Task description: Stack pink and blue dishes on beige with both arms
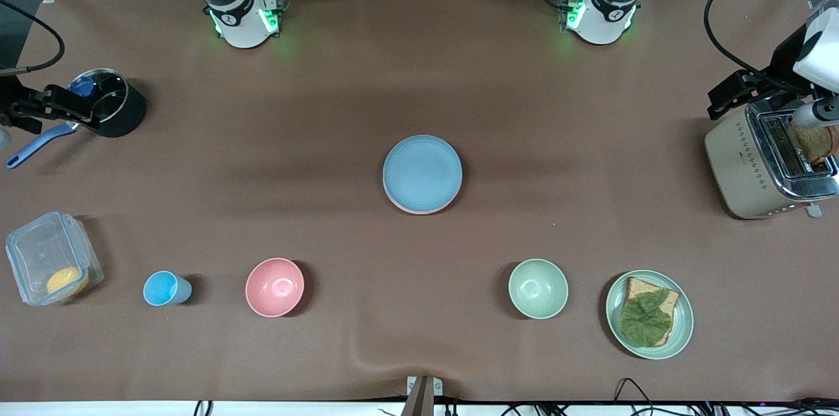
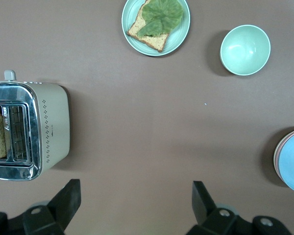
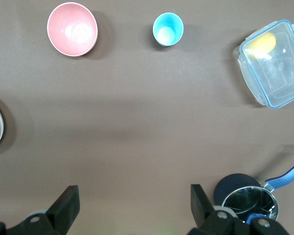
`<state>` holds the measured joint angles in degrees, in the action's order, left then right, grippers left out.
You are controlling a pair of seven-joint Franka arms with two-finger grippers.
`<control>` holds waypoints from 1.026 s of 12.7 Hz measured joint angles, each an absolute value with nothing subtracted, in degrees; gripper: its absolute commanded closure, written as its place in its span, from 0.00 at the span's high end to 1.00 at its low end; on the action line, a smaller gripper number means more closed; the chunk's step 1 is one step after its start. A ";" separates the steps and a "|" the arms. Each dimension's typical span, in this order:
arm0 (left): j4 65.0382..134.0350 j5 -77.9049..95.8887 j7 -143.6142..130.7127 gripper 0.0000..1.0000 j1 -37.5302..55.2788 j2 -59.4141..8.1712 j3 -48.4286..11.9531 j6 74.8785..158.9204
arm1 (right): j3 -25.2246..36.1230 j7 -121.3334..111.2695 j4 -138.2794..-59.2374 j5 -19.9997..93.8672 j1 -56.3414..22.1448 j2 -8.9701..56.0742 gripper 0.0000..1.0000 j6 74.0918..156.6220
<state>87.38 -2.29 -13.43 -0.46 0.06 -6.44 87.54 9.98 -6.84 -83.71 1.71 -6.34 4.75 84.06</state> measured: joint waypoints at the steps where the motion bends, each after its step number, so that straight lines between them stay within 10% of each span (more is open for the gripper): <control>1: 87.38 -2.29 -13.43 1.00 -0.46 0.09 -6.44 87.54 | 9.83 -6.82 -83.71 1.55 -6.34 4.75 1.00 84.14; 13: 87.16 -2.28 -13.43 1.00 -0.53 1.07 -6.38 85.56 | 9.78 -6.80 -83.71 1.37 -6.14 4.19 1.00 84.00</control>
